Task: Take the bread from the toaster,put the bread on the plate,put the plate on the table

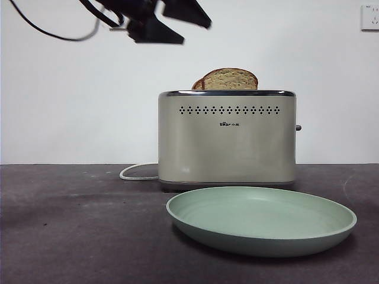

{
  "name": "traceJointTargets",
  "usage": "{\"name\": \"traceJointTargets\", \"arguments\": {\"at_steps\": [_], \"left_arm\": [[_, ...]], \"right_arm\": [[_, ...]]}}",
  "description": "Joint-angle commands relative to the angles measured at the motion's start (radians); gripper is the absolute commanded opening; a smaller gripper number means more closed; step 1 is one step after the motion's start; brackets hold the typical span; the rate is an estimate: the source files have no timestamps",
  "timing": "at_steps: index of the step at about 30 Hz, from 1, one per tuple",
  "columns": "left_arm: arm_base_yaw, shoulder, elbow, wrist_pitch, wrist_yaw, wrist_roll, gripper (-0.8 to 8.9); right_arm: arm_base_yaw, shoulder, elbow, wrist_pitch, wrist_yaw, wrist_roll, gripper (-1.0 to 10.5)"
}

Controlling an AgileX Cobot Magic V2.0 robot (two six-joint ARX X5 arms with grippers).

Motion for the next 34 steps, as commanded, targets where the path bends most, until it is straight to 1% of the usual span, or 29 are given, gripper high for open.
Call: {"name": "traceJointTargets", "arguments": {"at_steps": [1, 4, 8, 13, 14, 16, 18, 23, 27, 34], "left_arm": [[-0.016, 0.06, 0.024, 0.035, -0.001, 0.026, 5.65], [-0.031, 0.113, 0.03, 0.097, -0.009, 0.026, 5.61], [-0.048, 0.161, 0.03, 0.136, -0.051, 0.03, 5.61], [-0.053, 0.21, 0.03, 0.165, -0.053, 0.03, 5.51], [-0.054, 0.216, 0.03, 0.165, -0.053, 0.03, 5.23], [-0.057, 0.224, 0.03, 0.164, -0.053, 0.03, 4.36], [-0.058, 0.225, 0.03, 0.164, -0.053, 0.03, 3.87], [-0.066, 0.225, 0.029, 0.172, -0.079, 0.029, 1.35], [-0.066, 0.225, 0.029, 0.166, -0.077, 0.028, -0.09], [-0.066, 0.224, 0.03, 0.179, -0.078, 0.025, -0.09]], "right_arm": [[0.002, 0.0, 0.0, 0.003, -0.001, 0.002, 6.0], [0.002, 0.0, 0.0, 0.003, -0.001, 0.002, 6.0], [0.002, 0.0, 0.0, 0.003, -0.001, 0.003, 6.0], [0.002, 0.0, 0.0, 0.003, -0.001, 0.003, 6.0], [0.002, 0.0, 0.0, 0.003, -0.001, 0.003, 6.0], [0.002, 0.0, 0.0, 0.003, -0.001, 0.003, 6.0], [0.002, 0.0, 0.0, 0.003, -0.001, 0.003, 6.0], [0.002, 0.0, 0.0, 0.003, 0.0, 0.003, 6.0], [0.002, -0.001, 0.0, 0.003, -0.001, 0.003, 6.0], [0.002, -0.001, 0.0, 0.003, 0.0, 0.003, 6.0]]}}
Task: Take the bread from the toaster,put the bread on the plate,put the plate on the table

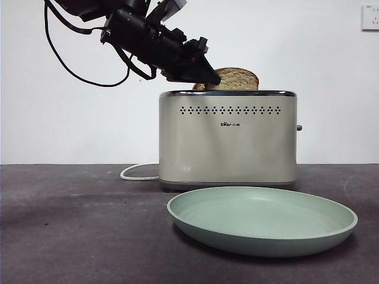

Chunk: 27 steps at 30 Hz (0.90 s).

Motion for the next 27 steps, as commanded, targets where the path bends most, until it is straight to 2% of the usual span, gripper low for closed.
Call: {"name": "traceJointTargets", "arguments": {"at_steps": [1, 11, 19, 21, 27], "left_arm": [[-0.01, 0.008, -0.004, 0.014, 0.022, 0.006, -0.09], [-0.009, -0.023, 0.058, 0.002, 0.026, -0.027, -0.09], [-0.009, -0.078, 0.2, -0.158, 0.031, -0.026, -0.08], [-0.009, -0.097, 0.238, -0.211, 0.057, -0.026, -0.08], [-0.009, -0.224, 0.287, -0.316, 0.049, -0.026, -0.08]], "right_arm": [[0.002, -0.001, 0.0, 0.003, 0.0, 0.003, 6.0], [0.002, -0.001, 0.0, 0.003, 0.001, 0.003, 6.0], [0.002, 0.001, 0.0, 0.003, 0.002, 0.003, 6.0], [0.002, 0.006, 0.0, 0.003, 0.002, 0.003, 6.0], [0.002, 0.054, 0.0, 0.017, 0.002, 0.003, 6.0]]}}
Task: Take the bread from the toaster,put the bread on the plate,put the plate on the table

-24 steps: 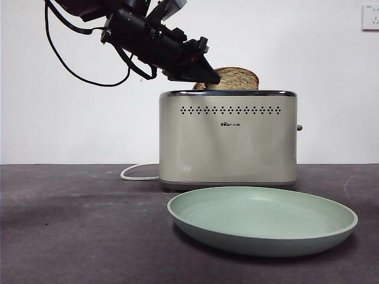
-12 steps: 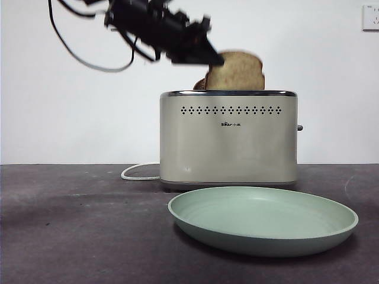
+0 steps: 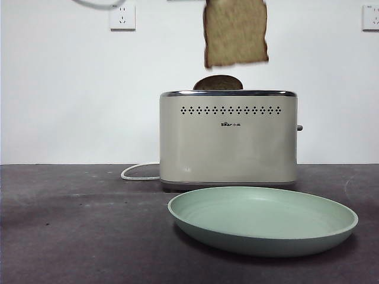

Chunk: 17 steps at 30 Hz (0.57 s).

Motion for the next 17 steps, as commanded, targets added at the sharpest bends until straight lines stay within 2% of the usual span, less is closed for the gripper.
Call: {"name": "traceJointTargets", "arguments": {"at_steps": [1, 5, 9, 12, 17], "left_arm": [[-0.002, -0.08, 0.008, -0.018, -0.01, -0.006, -0.08], [-0.001, -0.193, 0.008, -0.127, -0.01, -0.005, -0.08], [-0.001, -0.283, 0.008, -0.349, -0.011, 0.069, -0.06], [-0.001, -0.312, 0.008, -0.479, -0.01, 0.087, -0.05], [-0.01, -0.332, 0.008, -0.61, -0.008, 0.114, -0.05]], "right_arm": [[0.002, 0.034, 0.0, 0.021, 0.002, 0.003, 6.0], [0.002, 0.097, 0.0, 0.066, 0.004, 0.015, 5.9], [0.002, 0.187, 0.0, 0.116, 0.005, 0.021, 5.9], [0.002, 0.263, 0.0, 0.137, 0.006, 0.021, 5.9], [0.002, 0.396, -0.001, 0.172, 0.008, 0.021, 5.9]]}}
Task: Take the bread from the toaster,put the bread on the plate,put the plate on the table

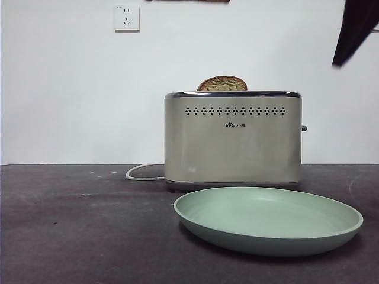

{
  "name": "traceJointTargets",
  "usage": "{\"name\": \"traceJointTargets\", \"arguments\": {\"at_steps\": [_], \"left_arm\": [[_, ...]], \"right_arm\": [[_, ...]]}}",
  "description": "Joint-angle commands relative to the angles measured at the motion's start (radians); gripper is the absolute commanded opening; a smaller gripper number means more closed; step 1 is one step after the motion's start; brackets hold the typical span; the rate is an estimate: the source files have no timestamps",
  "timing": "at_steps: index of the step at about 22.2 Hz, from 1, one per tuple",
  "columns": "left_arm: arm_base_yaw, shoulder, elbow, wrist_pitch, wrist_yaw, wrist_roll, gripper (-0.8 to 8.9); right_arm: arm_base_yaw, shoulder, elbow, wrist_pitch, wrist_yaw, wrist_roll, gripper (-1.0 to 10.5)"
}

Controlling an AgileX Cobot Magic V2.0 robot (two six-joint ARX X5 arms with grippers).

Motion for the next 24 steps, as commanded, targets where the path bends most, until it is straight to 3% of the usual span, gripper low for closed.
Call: {"name": "traceJointTargets", "arguments": {"at_steps": [1, 6, 11, 15, 18, 21, 24], "left_arm": [[-0.019, -0.006, -0.005, -0.062, 0.003, 0.047, -0.05], [-0.049, -0.006, -0.005, -0.169, 0.0, 0.067, -0.04], [-0.065, -0.014, -0.048, -0.267, 0.01, 0.106, -0.04], [-0.08, -0.069, -0.229, -0.205, 0.01, 0.095, -0.04], [-0.102, -0.13, -0.393, -0.1, 0.01, 0.037, -0.05], [-0.111, -0.19, -0.544, 0.003, 0.01, -0.034, -0.05], [-0.125, -0.22, -0.623, 0.046, 0.009, -0.075, -0.05]], "right_arm": [[0.002, 0.08, -0.001, 0.027, 0.005, 0.007, 5.9], [0.002, 0.2, -0.001, 0.075, 0.005, 0.003, 4.4], [0.002, 0.329, -0.001, 0.132, 0.005, 0.003, 4.1], [0.002, 0.405, -0.001, 0.153, 0.005, -0.006, 4.0], [0.002, 0.437, -0.001, 0.173, 0.005, -0.005, 3.9], [0.002, 0.461, -0.001, 0.19, 0.001, -0.013, 2.4], [0.002, 0.472, -0.001, 0.205, 0.001, -0.012, 2.4]]}}
